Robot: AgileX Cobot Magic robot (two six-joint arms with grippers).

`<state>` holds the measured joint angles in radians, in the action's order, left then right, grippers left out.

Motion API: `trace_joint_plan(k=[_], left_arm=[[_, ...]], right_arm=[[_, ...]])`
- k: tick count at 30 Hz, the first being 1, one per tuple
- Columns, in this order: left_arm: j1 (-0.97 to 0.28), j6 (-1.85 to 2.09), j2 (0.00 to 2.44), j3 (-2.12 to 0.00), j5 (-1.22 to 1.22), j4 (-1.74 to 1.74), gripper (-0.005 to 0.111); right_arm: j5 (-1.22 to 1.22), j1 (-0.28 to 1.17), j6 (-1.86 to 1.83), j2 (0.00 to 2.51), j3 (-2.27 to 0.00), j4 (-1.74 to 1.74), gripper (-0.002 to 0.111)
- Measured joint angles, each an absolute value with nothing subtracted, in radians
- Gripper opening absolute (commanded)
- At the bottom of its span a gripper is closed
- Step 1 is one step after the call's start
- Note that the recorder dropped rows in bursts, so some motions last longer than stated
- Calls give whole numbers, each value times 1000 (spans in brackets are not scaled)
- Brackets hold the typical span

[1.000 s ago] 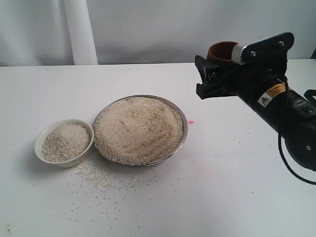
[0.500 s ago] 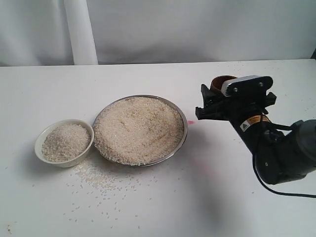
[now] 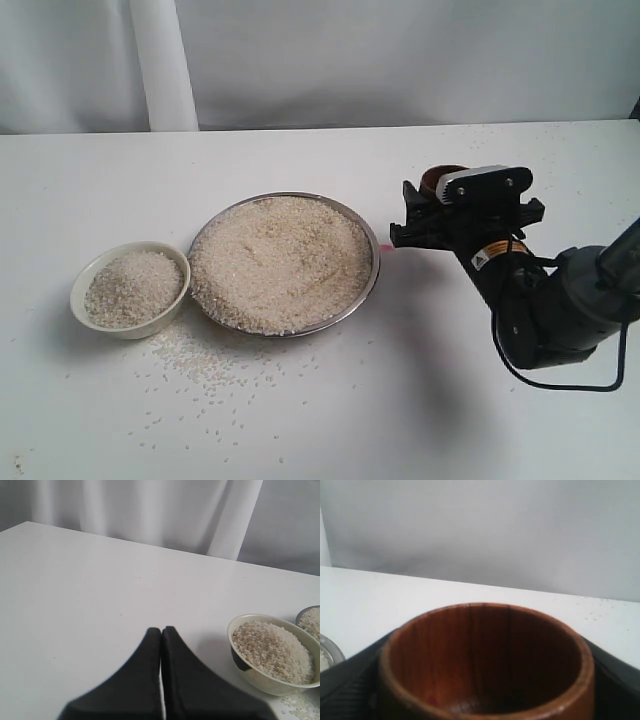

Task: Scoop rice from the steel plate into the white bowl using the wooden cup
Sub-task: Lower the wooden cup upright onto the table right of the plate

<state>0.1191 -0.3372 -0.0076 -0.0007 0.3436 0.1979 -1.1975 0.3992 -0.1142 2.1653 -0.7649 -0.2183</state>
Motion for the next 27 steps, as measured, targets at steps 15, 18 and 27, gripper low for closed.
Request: trace_joint_plan(k=[15,18,27], left_arm=[[119,-337,-8,-1,344,198,0],[119,-337,-8,-1,344,198,0],[119,-337,-8,-1,344,198,0]], right_arm=[[-1198,393,-114,2206,-765,-231,0],[-1198,393,-114,2206,-765,-231,0],[-1182,393,-114,2206,-765,-231,0]])
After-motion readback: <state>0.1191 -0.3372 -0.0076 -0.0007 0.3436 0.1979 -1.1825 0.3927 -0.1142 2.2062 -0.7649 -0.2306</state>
